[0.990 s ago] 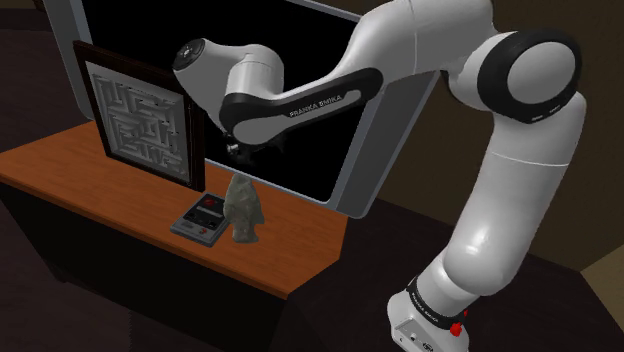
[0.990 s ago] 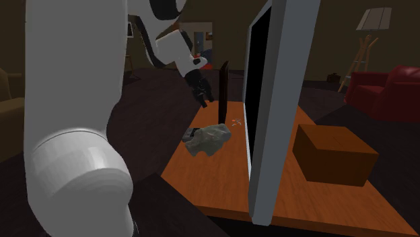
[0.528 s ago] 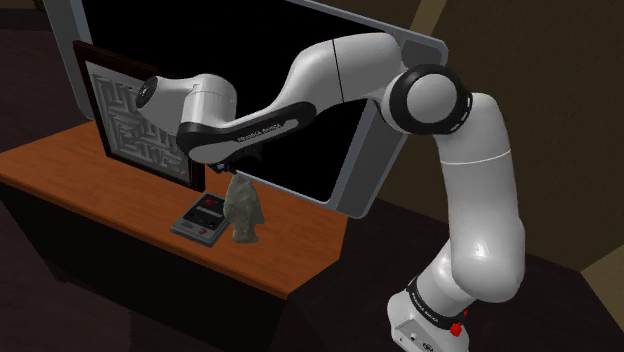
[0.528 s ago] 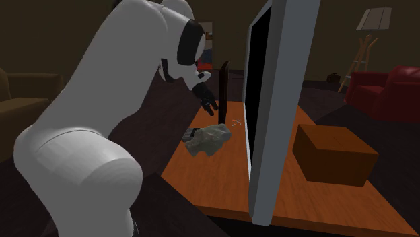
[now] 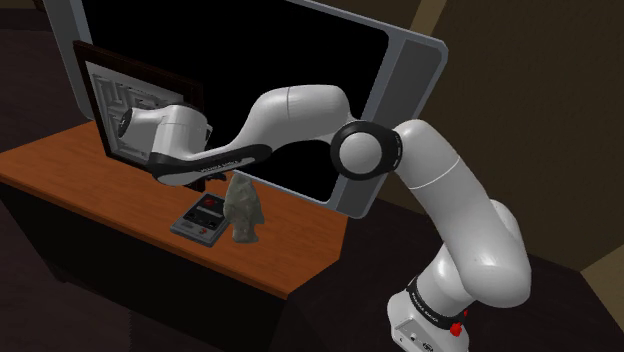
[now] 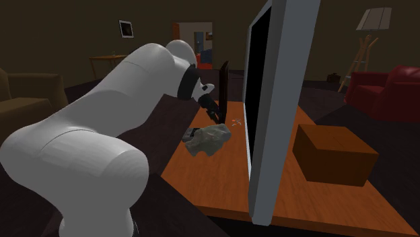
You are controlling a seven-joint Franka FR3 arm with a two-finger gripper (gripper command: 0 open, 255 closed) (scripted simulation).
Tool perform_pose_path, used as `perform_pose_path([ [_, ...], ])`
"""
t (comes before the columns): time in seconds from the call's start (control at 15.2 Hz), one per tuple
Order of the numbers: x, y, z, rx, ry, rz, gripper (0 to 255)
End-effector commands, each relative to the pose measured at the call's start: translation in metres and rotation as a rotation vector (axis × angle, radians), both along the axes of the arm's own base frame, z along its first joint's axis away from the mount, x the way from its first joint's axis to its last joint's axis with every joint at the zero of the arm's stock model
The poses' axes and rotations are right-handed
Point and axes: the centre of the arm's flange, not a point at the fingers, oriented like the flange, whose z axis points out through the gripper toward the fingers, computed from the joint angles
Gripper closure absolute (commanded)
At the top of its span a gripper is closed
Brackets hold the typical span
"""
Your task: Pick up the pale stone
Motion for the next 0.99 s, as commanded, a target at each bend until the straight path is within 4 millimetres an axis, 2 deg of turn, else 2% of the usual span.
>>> perform_pose_path([
  [0.0, 0.001, 0.0, -0.012, -0.003, -0.002, -0.002, 0],
  [0.26, 0.001, 0.0, -0.036, -0.003, -0.002, -0.002, 0],
  [0.4, 0.001, 0.0, -0.036, -0.003, -0.002, -0.002, 0],
  [0.46, 0.001, 0.001, -0.036, -0.003, -0.002, -0.002, 255],
  [0.92, 0.001, 0.0, -0.036, -0.003, -0.002, -0.002, 255],
])
